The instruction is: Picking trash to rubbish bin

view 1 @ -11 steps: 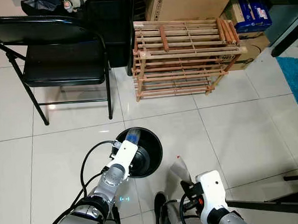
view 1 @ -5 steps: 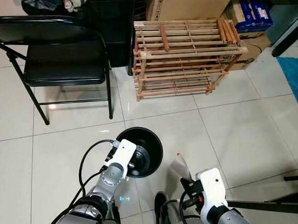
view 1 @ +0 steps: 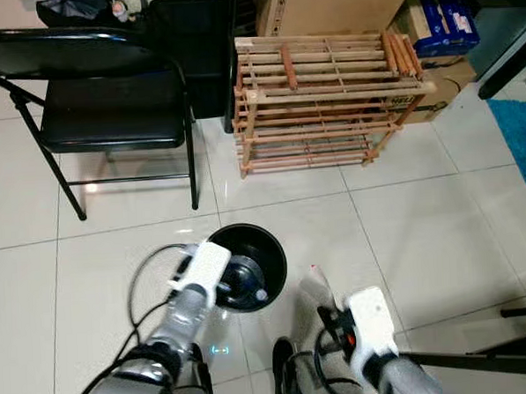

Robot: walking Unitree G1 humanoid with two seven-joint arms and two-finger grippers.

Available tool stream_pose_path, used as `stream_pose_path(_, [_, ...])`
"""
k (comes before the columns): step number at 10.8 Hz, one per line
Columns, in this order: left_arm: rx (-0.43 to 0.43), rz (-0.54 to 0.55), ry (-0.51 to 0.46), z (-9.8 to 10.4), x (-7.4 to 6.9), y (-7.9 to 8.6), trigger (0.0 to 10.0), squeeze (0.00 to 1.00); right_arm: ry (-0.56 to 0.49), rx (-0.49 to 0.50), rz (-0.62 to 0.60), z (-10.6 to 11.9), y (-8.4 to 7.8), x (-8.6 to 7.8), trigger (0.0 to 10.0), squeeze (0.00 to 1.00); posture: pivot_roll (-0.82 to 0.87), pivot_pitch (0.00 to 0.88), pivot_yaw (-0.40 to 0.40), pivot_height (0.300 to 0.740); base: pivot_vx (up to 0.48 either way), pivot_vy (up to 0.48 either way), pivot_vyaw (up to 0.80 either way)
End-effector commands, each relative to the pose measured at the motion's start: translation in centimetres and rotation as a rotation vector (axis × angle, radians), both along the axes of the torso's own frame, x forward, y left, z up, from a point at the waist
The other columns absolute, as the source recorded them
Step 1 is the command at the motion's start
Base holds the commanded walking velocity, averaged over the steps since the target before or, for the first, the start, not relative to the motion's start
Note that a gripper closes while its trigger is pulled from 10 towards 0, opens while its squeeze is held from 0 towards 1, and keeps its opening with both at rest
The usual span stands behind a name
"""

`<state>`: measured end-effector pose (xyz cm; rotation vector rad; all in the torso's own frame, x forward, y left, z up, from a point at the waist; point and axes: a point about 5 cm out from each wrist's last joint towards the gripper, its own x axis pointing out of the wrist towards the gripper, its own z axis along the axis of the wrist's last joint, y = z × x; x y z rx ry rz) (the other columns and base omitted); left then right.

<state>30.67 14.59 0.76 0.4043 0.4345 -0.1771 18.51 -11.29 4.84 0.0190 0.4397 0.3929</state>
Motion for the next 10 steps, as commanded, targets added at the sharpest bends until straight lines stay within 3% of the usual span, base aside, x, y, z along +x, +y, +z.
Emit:
stream_pose_path(1, [-0.037,0.008,0.011,-0.6,-0.8,0.1,10.0,1.00,0.006,-0.030,-0.031,-0.7,-0.9,0.4,10.0,0.00,0.10,0.303,-0.129,0.740,0.000,0.000,0.00])
stream_pose_path(4, [-0.134,-0.045,-0.046,0.3,-1.2,0.8,10.0,1.00,-0.040,-0.055,-0.006,-1.0,-1.3,3.8,10.0,0.00,0.20,0.309,-0.133,0.740,0.000,0.000,0.00])
stream_pose_path(6, [-0.156,-0.096,-0.077,1.7,-2.5,1.4,10.0,1.00,-0.057,-0.083,0.062,-1.7,-1.0,7.0,10.0,0.00,0.31,0.311,-0.136,0.740,0.000,0.000,0.00])
stream_pose_path(7, [-0.168,-0.086,-0.095,2.4,-3.2,1.5,10.0,0.78,-0.063,-0.091,0.094,-1.9,-0.4,8.2,10.0,0.00,0.34,0.312,-0.139,0.740,0.000,0.000,0.00])
stream_pose_path(9, [-0.150,-0.055,-0.109,3.0,-4.2,2.1,10.0,0.73,-0.087,-0.097,0.131,-1.7,0.5,10.1,10.0,0.00,0.40,0.315,-0.146,0.740,0.000,0.000,0.00])
stream_pose_path(10, [-0.145,-0.040,-0.096,3.1,-4.9,2.5,10.0,0.50,-0.105,-0.095,0.134,-1.5,0.8,10.9,10.0,0.00,0.42,0.315,-0.147,0.740,0.000,0.000,0.00])
